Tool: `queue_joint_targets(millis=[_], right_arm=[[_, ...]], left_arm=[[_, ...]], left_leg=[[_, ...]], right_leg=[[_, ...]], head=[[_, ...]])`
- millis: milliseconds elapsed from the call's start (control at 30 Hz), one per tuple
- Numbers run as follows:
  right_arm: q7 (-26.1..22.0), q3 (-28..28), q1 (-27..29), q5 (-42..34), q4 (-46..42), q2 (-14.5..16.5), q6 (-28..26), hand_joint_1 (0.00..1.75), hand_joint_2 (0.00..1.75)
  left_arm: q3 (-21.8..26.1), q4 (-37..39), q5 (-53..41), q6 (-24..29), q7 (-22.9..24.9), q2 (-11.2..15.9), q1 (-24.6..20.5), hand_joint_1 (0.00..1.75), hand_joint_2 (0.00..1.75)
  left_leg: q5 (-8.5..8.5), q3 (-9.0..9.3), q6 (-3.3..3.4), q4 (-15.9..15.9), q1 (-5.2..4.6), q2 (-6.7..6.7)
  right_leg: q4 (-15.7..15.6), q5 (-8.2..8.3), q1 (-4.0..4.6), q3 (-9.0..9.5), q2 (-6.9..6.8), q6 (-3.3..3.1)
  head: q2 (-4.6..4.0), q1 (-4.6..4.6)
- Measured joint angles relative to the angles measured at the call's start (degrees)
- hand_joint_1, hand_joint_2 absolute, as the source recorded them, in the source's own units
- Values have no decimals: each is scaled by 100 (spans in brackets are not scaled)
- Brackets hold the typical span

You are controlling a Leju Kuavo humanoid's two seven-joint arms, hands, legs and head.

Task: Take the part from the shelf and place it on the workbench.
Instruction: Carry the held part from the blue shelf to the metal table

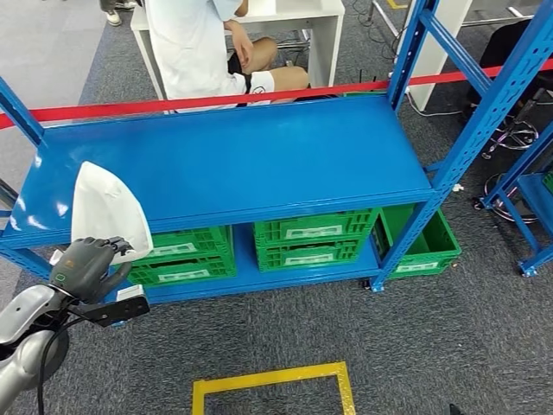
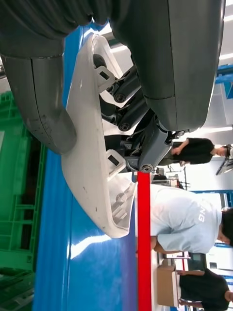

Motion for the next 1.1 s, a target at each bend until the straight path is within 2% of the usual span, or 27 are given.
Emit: queue_joint_targets(millis=[33, 67, 100, 167, 200, 233, 300, 333, 367, 400, 433, 500, 533, 567, 600, 667, 700, 733, 767, 833, 867, 900, 933, 1000, 1033, 1067, 1100], right_arm=[[0, 0, -1, 1, -2, -1, 2, 0, 0], [0, 0, -1, 2, -3, -2, 4, 0, 0], [0, 0, -1, 3, -4, -3, 8, 0, 0], [1, 0, 12, 4, -4, -4, 14, 0, 0], [5, 0, 23, 4, -4, -3, 16, 0, 0], [9, 0, 33, 4, -4, -2, 18, 0, 0], [16, 0, 37, 4, -4, 2, 20, 0, 0], [14, 0, 33, 4, -4, 2, 21, 0, 0], [7, 0, 30, 4, -4, 2, 21, 0, 0], [-2, 0, 29, 4, -4, 2, 21, 0, 0], [-11, 0, 27, 4, -4, 2, 21, 0, 0], [-34, 0, 11, 5, -5, 3, 11, 0, 0], [-59, 1, -4, 15, -5, 3, -14, 0, 0], [-107, 5, -18, 44, -6, 3, -57, 0, 0], [-182, 23, -26, 93, -7, 3, -128, 0, 0], [-368, 86, -17, 244, -7, 5, -329, 0, 0], [-446, 123, -9, 320, -7, 6, -437, 0, 0], [-502, 155, -2, 381, -7, 6, -531, 0, 0], [-542, 184, 2, 425, -10, 6, -602, 0, 0], [-592, 238, 5, 468, -15, 3, -674, 0, 0], [-606, 258, 4, 477, -17, 4, -684, 0, 0], [-612, 270, 3, 481, -17, 4, -685, 0, 0], [-616, 278, 2, 483, -17, 5, -686, 0, 0], [-619, 284, -2, 474, -17, 5, -680, 0, 0], [-615, 285, -4, 454, -17, 5, -660, 0, 0], [-604, 285, -6, 430, -17, 5, -627, 0, 0], [-588, 285, -7, 409, -17, 5, -586, 0, 0]], left_arm=[[3, -9, 0, 0, 1, 2, -6, 175, 175], [5, -20, 0, 0, 1, 3, -12, 175, 175], [7, -30, -1, 0, 2, 4, -14, 175, 175], [5, -38, -2, -1, 2, 5, -3, 175, 175], [3, -39, -2, -1, 2, 4, 3, 175, 175], [1, -40, -2, -2, 2, 3, 7, 175, 175], [1, -42, -2, -2, 2, 2, 8, 175, 175], [1, -43, -2, -2, 2, 1, 10, 175, 175], [-1, -43, -2, -3, 2, -1, 12, 175, 175], [-3, -43, -2, -3, 2, -3, 16, 175, 175], [-4, -43, -2, -4, 4, -5, 18, 175, 175], [-2, -45, -2, -4, 8, -4, 22, 175, 175], [4, -52, -4, -4, 14, 1, 21, 175, 175], [13, -62, -9, -3, 25, 7, 21, 175, 175], [24, -81, -21, -2, 50, 11, 28, 175, 175], [66, -151, -74, 1, 123, 20, 113, 175, 175], [96, -201, -107, 2, 162, 27, 195, 175, 175], [131, -253, -137, 2, 190, 35, 287, 175, 175], [168, -305, -165, 2, 209, 42, 374, 175, 175], [234, -398, -199, 2, 230, 45, 507, 175, 175], [262, -436, -209, 2, 234, 45, 560, 175, 175], [284, -466, -209, 2, 238, 45, 606, 175, 175], [305, -491, -210, 2, 240, 45, 644, 175, 175], [341, -540, -212, 1, 242, 46, 681, 175, 175], [363, -572, -214, 1, 242, 49, 685, 175, 175], [386, -602, -216, 1, 243, 52, 682, 175, 175], [410, -627, -217, 2, 243, 55, 682, 175, 175]], left_leg=[[31, 261, 17, -409, -3, -5], [5, 424, 42, -697, -10, -11], [-25, 491, 84, -856, -25, -17], [23, 419, 203, -911, -34, -11], [75, 366, 268, -912, -30, -2], [134, 307, 325, -920, -22, 7], [253, 172, 385, -914, -23, 14], [313, 95, 390, -907, -28, 15], [373, 20, 389, -902, -31, 16], [430, -53, 383, -898, -33, 17], [486, -121, 371, -896, -31, 16], [587, -225, 329, -893, -30, 12], [634, -260, 300, -889, -33, 11], [690, -283, 270, -892, -37, 10], [745, -304, 239, -899, -39, 11], [822, -355, 173, -909, -31, 12], [729, -404, 141, -858, -26, 11], [526, -474, 113, -708, -23, 11], [216, -575, 92, -423, -19, 11], [-377, -793, 69, 405, -22, 11], [-496, -855, 66, 771, -23, 11], [-449, -844, 70, 983, -24, 11], [-283, -751, 80, 1020, -26, 11], [29, -297, 122, 567, -31, 12], [38, 65, 147, 101, -40, 12], [-50, 391, 175, -365, -47, 11], [-143, 617, 199, -716, -60, 8]], right_leg=[[13, 46, -1, -41, 6, 31], [18, 99, 3, -78, 11, 63], [13, 159, 3, -113, 14, 93], [1, 228, -6, -179, 22, 159], [70, 126, -13, -229, 25, 191], [252, -83, -18, -305, 27, 221], [993, -695, -27, -518, 24, 261], [1422, -918, -29, -607, 23, 271], [1738, -1009, -30, -635, 23, 275], [1861, -963, -29, -575, 23, 272], [1751, -816, -30, -404, 24, 266], [1000, -573, -32, 190, 30, 251], [525, -570, -30, 517, 40, 234], [177, -607, -23, 738, 49, 215], [-26, -659, -10, 852, 58, 194], [-75, -609, -2, 793, 56, 118], [-64, -562, -7, 730, 51, 67], [-62, -503, -15, 657, 45, 15], [-62, -437, -20, 577, 38, -25], [-46, -302, -5, 393, 29, -64], [-34, -235, 3, 297, 23, -72], [-17, -170, 8, 200, 18, -76], [3, -107, 12, 100, 14, -74], [51, 10, 15, -77, 11, -55], [72, 64, 24, -142, 12, -37], [82, 127, 34, -187, 14, -14], [71, 201, 38, -220, 16, 12]], head=[[0, -1], [0, -3], [0, -3], [0, -4], [0, 2], [0, 12], [0, 36], [0, 41], [0, 42], [0, 41], [0, 41], [0, 41], [0, 40], [0, 38], [0, 39], [0, 38], [0, 35], [0, 23], [0, 14], [0, -2], [0, -2], [0, -4], [0, -3], [0, -4], [0, -4], [0, 1], [0, 7]])
